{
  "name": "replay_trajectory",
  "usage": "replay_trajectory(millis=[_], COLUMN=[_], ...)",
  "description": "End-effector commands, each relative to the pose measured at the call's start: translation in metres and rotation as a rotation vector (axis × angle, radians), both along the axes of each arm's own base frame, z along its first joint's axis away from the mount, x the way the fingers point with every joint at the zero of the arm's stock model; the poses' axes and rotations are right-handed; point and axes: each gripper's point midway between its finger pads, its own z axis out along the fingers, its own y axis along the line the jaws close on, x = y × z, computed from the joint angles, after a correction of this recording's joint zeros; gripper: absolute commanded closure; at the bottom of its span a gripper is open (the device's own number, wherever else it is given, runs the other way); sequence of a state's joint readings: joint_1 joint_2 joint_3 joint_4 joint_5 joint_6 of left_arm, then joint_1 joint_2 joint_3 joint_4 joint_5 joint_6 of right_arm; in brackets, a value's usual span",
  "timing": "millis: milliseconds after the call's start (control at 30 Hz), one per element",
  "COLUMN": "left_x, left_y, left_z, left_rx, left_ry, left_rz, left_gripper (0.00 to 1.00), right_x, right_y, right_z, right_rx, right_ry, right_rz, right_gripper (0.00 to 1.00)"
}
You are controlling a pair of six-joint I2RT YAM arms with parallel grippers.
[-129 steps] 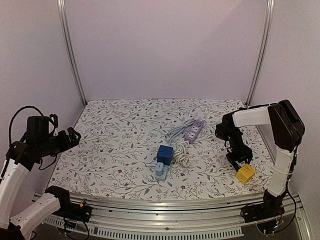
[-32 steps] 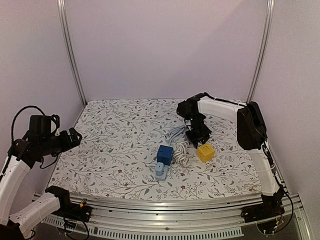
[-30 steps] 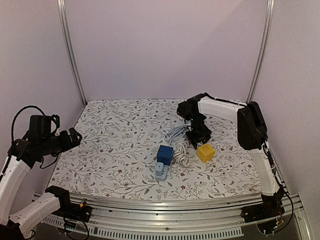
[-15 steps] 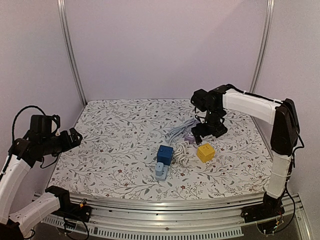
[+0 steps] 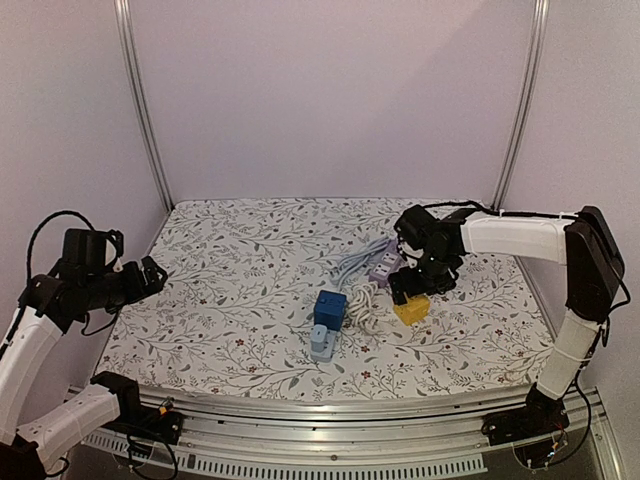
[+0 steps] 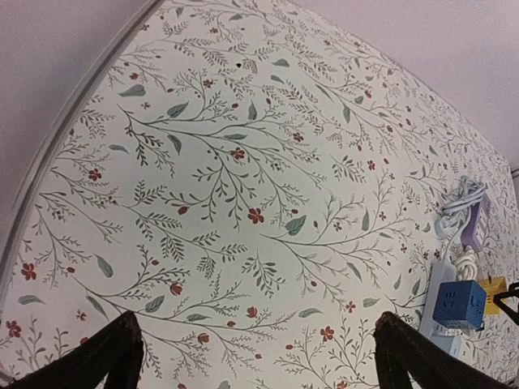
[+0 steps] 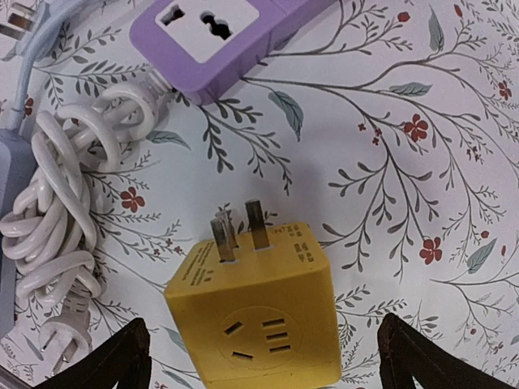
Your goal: Insert the plug
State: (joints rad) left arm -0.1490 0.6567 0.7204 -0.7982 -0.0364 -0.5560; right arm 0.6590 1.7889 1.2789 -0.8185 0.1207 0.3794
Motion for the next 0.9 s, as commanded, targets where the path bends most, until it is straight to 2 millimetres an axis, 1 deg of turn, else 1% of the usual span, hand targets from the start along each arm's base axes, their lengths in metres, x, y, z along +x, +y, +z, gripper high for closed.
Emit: replay_trajectory(millis=[0,133,233,467,700,800,867], left_x=[0.0,-0.001,-0.001,0.0,0.001,0.001,0.001], left_y=[-0.006,-0.006,-0.007,-0.008,-0.008,-0.008,-0.008], left_z=[-0.004,-0.003,-0.004,-0.004,-0.006,-0.005,-0.006], left_rx=[0.005,0.005,0.004,0.001,0.001,0.0,-0.001], left_ry=[0.012,0.013,0.015,0.018,0.025,0.024,0.027], left_rz=[-0.033,-0.037,-0.039,-0.044,-0.045,-0.044,-0.046], left_gripper=[0.0,0.0,0.0,0.0,0.0,0.01,0.0], right_x=[0.023,0.023,0.021,0.016,0.005,0.004,0.005], right_y=[0.015,0.019,0.019,0.013,0.0,-0.002,-0.001], right_z=[-0.002,-0.016,-0.016,-0.01,-0.013,-0.015,-0.016], right_rx=[0.048,0.046,0.045,0.014,-0.026,-0.025,-0.021], right_ry=[-0.083,-0.056,-0.052,-0.049,-0.025,-0.02,-0.02], right_rz=[0.025,0.048,0.058,0.098,0.127,0.125,0.128], right_gripper=[0.07,0.15,0.19,0.2,0.2,0.23,0.27])
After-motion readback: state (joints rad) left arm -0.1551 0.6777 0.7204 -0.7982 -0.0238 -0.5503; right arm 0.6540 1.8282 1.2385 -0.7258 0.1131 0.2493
